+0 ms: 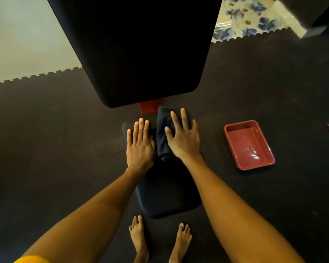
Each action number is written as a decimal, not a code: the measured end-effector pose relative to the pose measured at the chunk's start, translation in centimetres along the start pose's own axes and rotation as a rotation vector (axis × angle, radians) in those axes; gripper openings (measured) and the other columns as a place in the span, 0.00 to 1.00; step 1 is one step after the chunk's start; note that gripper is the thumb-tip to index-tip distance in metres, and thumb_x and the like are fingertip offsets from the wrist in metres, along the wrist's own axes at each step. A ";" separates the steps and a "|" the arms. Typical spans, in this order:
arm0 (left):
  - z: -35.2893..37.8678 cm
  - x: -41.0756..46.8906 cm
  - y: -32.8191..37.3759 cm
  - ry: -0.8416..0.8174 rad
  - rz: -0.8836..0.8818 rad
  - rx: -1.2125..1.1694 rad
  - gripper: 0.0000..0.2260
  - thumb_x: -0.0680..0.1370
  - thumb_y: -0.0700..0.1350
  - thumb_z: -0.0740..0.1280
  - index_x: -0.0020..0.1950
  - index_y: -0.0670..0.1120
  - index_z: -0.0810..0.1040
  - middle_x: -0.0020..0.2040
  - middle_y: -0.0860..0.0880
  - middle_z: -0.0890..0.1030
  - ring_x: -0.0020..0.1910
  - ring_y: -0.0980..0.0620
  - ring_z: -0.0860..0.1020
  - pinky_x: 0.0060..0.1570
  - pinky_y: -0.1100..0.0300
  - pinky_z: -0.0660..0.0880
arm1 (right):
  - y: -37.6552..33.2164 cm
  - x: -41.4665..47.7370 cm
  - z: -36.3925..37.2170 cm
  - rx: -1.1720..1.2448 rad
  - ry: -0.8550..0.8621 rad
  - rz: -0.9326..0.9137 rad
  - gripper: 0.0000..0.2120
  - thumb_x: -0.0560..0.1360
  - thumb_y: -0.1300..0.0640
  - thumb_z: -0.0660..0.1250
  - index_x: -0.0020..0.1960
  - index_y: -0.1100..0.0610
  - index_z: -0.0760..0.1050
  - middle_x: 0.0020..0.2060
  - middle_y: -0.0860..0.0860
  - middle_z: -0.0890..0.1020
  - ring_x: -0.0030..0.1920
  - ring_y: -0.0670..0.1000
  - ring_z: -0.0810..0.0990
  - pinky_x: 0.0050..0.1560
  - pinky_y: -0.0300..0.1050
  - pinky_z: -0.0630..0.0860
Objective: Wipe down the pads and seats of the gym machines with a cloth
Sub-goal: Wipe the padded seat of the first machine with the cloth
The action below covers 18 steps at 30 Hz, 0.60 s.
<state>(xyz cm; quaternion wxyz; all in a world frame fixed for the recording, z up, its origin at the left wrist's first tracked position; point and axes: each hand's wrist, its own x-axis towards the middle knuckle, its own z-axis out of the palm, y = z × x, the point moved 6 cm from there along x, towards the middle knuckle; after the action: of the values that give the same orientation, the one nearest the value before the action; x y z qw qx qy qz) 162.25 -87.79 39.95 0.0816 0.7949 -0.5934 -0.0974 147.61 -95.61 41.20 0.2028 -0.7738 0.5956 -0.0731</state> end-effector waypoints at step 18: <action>0.1 -0.1 0.5 -0.010 -0.008 0.076 0.30 0.84 0.54 0.46 0.83 0.45 0.42 0.83 0.46 0.39 0.81 0.48 0.35 0.79 0.46 0.37 | -0.8 0.3 -0.1 -0.110 -0.037 -0.046 0.34 0.78 0.31 0.51 0.82 0.40 0.51 0.83 0.49 0.49 0.80 0.68 0.50 0.75 0.70 0.57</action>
<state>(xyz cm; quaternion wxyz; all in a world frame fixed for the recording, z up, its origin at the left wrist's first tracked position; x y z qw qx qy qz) 161.71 -87.86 40.01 0.0479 0.7991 -0.5940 -0.0789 148.35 -95.80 41.55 0.1691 -0.7985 0.5769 -0.0307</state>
